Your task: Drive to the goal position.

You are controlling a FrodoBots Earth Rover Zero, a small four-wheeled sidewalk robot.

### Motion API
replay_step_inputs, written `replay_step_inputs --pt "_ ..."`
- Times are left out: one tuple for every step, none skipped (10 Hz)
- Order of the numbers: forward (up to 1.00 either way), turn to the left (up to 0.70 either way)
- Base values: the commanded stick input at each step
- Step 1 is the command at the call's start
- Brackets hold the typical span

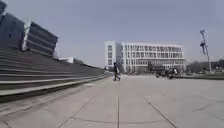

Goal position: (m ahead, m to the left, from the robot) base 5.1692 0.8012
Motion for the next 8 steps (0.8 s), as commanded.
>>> replay_step_inputs --pt "0.7 0.0" --pt "0.7 0.0" --pt "0.7 0.0" --pt "0.7 0.0" --pt "0.7 0.0" --pt "0.7 0.0" --pt "0.7 0.0" --pt "0.7 0.0"
